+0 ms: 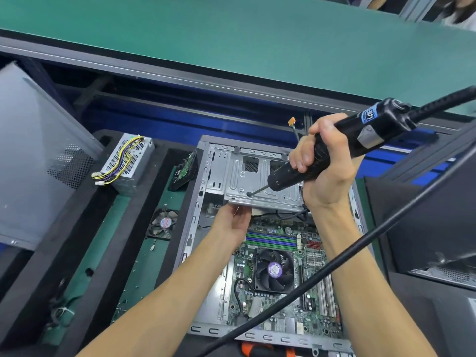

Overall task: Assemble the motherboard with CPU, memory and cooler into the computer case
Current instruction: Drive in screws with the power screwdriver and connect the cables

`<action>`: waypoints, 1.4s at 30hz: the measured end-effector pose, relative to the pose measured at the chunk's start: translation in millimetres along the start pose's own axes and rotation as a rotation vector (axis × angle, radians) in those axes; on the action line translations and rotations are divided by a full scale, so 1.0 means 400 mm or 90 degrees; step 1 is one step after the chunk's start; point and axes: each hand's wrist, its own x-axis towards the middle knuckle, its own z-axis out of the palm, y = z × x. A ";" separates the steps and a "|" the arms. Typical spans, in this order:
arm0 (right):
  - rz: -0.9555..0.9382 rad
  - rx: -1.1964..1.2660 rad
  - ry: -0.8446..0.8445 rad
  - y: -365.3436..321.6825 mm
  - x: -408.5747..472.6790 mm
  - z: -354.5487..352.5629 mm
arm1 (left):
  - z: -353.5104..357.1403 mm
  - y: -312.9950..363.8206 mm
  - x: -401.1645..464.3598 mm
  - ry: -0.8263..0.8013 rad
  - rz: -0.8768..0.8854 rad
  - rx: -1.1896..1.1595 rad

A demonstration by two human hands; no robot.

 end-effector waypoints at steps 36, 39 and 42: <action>-0.036 0.011 -0.004 -0.015 -0.019 -0.007 | -0.015 -0.013 0.007 -0.077 -0.082 -0.123; -0.042 0.008 -0.005 -0.018 -0.021 -0.010 | -0.015 -0.015 0.007 -0.082 -0.099 -0.125; -0.045 0.010 -0.008 -0.021 -0.020 -0.011 | -0.013 -0.014 0.011 -0.088 -0.112 -0.130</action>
